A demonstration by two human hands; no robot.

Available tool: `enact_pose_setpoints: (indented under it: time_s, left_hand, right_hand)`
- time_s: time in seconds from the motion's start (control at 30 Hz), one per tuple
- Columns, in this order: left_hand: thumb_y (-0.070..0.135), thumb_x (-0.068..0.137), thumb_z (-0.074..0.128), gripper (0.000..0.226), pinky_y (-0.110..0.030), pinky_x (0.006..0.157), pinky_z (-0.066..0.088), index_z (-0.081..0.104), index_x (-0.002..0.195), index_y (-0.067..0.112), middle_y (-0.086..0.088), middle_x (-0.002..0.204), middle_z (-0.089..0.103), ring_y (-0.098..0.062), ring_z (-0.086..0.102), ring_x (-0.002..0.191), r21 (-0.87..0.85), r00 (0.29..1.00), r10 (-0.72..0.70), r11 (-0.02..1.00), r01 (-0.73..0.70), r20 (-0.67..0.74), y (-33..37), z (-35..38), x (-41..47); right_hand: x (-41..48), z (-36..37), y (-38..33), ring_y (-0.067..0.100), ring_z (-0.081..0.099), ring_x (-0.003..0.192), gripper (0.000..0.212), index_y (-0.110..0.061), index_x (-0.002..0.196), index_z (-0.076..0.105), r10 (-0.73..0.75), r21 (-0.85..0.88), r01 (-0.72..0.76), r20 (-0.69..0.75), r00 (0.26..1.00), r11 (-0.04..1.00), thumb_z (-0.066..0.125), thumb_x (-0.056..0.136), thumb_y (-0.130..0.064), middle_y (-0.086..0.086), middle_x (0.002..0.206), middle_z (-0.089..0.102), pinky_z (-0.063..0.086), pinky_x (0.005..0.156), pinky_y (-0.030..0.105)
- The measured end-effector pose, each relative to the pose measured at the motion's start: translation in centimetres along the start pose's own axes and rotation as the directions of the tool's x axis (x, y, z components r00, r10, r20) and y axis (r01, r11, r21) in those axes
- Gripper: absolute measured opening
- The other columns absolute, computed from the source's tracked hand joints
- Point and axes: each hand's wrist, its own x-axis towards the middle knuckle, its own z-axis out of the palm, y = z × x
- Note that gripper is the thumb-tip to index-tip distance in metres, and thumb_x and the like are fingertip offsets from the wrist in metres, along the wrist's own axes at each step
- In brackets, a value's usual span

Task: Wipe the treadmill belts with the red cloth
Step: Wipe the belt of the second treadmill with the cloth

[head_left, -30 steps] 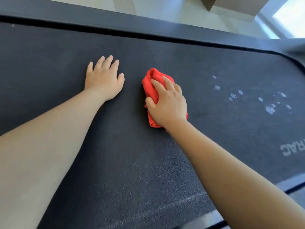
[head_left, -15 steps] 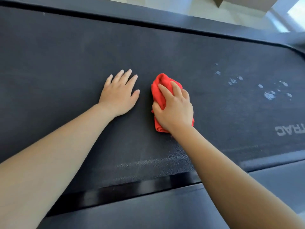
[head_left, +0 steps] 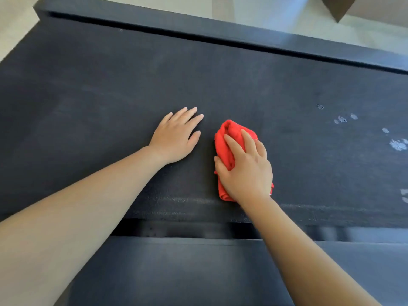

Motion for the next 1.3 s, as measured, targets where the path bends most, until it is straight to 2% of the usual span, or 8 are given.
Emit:
enact_pose_setpoints:
  time_s: [0.1, 0.27, 0.5, 0.6, 0.77, 0.93, 1.1, 1.3]
  left_hand:
    - [0.034, 0.098, 0.034, 0.050, -0.040, 0.116, 0.012, 0.029, 0.147, 0.023, 0.002, 0.157, 0.021, -0.019, 0.015, 0.145, 0.009, 1.000, 0.003, 1.000, -0.002, -0.012, -0.1, 0.1, 0.0]
    - [0.033, 0.097, 0.039, 0.048, -0.042, 0.114, 0.016, 0.036, 0.144, 0.021, 0.001, 0.154, 0.027, -0.020, 0.020, 0.143, -0.002, 0.999, 0.000, 1.000, 0.000, -0.054, 0.2, 0.1, 0.1]
    - [0.032, 0.098, 0.037, 0.049, -0.040, 0.115, 0.012, 0.033, 0.145, 0.021, 0.001, 0.156, 0.023, -0.019, 0.016, 0.145, -0.040, 1.000, 0.005, 0.999, -0.006, -0.015, 0.0, -0.2, -0.1]
    - [0.030, 0.099, 0.036, 0.049, -0.041, 0.116, 0.010, 0.032, 0.146, 0.020, 0.001, 0.157, 0.021, -0.019, 0.014, 0.145, -0.059, 1.000, -0.009, 0.998, 0.010, 0.010, 0.1, -0.4, -0.1]
    - [0.036, 0.098, 0.035, 0.052, -0.053, 0.114, 0.002, 0.028, 0.146, 0.017, 0.004, 0.158, 0.016, -0.015, 0.007, 0.146, -0.072, 0.998, -0.044, 0.996, 0.047, 0.044, 2.2, 0.0, 0.7]
    - [0.034, 0.098, 0.037, 0.053, -0.049, 0.117, 0.007, 0.027, 0.147, 0.017, 0.002, 0.158, 0.015, -0.017, 0.007, 0.146, -0.100, 0.993, 0.101, 0.990, -0.094, 0.060, 5.1, 0.7, 3.5]
    - [0.037, 0.098, 0.036, 0.053, -0.051, 0.116, 0.003, 0.026, 0.147, 0.019, 0.005, 0.158, 0.014, -0.015, 0.005, 0.146, -0.096, 0.995, 0.070, 0.993, -0.063, 0.069, 7.3, 1.7, 7.0]
    - [0.037, 0.098, 0.035, 0.054, -0.050, 0.116, 0.004, 0.026, 0.147, 0.016, 0.002, 0.158, 0.015, -0.017, 0.006, 0.146, -0.100, 0.998, 0.053, 0.994, -0.049, 0.041, 8.4, 2.0, 12.7]
  right_hand:
    - [-2.1, 0.1, 0.1, 0.032, 0.040, 0.127, 0.053, -0.034, 0.129, 0.055, -0.003, 0.007, 0.004, -0.069, 0.998, 1.000, 0.053, 0.078, -0.049, -0.001, 0.143, 0.045, 0.047, 0.081, 0.042]
    - [1.2, 0.0, -0.5, 0.026, 0.031, 0.131, 0.053, -0.037, 0.133, 0.049, 0.067, 0.003, -0.067, 0.020, 0.998, 0.998, 0.054, 0.081, -0.046, -0.007, 0.146, 0.037, 0.044, 0.091, 0.042]
    - [-2.6, 0.3, -1.7, 0.034, 0.041, 0.124, 0.056, -0.028, 0.127, 0.056, 0.093, -0.019, -0.095, -0.068, 0.993, 0.995, 0.051, 0.074, -0.043, 0.004, 0.142, 0.044, 0.047, 0.077, 0.042]
    - [-3.1, -0.1, -1.8, 0.031, 0.038, 0.126, 0.055, -0.030, 0.129, 0.054, 0.088, -0.023, -0.089, -0.050, 0.995, 0.996, 0.052, 0.075, -0.043, 0.001, 0.144, 0.042, 0.046, 0.080, 0.042]
    - [1.1, -1.0, 1.1, 0.025, 0.027, 0.133, 0.053, -0.032, 0.133, 0.048, 0.157, -0.015, -0.157, 0.012, 0.988, 0.987, 0.055, 0.082, -0.041, -0.005, 0.150, 0.032, 0.043, 0.092, 0.043]
    - [0.2, -2.0, 4.0, 0.023, 0.027, 0.134, 0.055, -0.034, 0.134, 0.046, 0.175, 0.014, -0.175, -0.017, 0.984, 0.984, 0.057, 0.081, -0.041, -0.007, 0.150, 0.031, 0.044, 0.087, 0.042]
    - [1.1, -2.5, 7.2, 0.019, 0.027, 0.131, 0.051, -0.037, 0.128, 0.050, 0.289, 0.029, -0.287, -0.061, 0.956, 0.957, 0.058, 0.079, -0.039, -0.013, 0.147, 0.033, 0.043, 0.086, 0.039]
    - [6.8, -2.1, 9.8, 0.022, 0.025, 0.136, 0.052, -0.038, 0.131, 0.048, 0.263, 0.010, -0.263, -0.070, 0.962, 0.965, 0.049, 0.083, -0.059, -0.010, 0.149, 0.032, 0.040, 0.094, 0.039]
